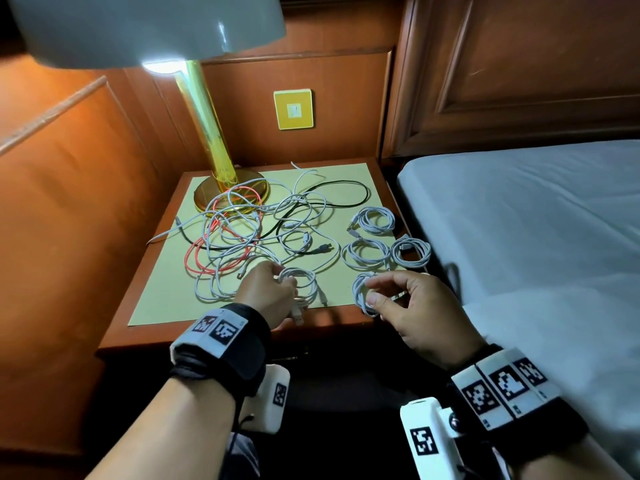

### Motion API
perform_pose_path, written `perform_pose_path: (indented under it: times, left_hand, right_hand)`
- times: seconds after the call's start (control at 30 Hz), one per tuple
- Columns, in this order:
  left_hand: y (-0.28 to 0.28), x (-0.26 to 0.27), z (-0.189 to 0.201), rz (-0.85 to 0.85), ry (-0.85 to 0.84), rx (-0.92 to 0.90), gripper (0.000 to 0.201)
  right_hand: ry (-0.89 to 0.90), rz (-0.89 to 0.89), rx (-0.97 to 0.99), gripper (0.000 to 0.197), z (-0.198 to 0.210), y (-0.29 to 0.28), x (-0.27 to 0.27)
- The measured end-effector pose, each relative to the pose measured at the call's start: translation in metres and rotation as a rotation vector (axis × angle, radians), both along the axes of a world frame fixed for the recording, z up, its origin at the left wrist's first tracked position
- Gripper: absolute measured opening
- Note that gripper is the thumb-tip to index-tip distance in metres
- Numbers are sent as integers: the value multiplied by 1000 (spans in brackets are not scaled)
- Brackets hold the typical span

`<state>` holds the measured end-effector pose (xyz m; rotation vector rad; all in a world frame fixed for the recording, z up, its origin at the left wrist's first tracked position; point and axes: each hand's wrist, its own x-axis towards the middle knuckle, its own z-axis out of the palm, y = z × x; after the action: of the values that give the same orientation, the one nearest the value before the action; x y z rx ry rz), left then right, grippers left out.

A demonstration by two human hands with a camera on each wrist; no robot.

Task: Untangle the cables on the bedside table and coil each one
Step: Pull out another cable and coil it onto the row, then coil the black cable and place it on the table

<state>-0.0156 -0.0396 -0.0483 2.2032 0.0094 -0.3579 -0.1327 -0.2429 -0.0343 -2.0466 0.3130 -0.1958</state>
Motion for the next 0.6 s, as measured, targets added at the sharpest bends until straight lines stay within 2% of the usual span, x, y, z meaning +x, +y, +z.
perform_pose_path:
  times: [0.1, 0.3, 0.4, 0.6]
  left_hand:
    - [-16, -2, -2, -37, -13, 92, 32]
    - [-43, -1, -5, -38, 11, 142, 38]
    - [-53, -2, -8, -87, 9, 226, 29]
    - [-46, 6, -3, -150, -63, 385, 28]
  right_hand:
    - [6, 5, -21, 10, 0, 0, 0]
    - [-3, 21, -28, 10, 4, -1, -4]
    - [-8, 41, -3, 10, 6, -2, -5]
    - [0, 40, -74, 10, 3, -6, -3]
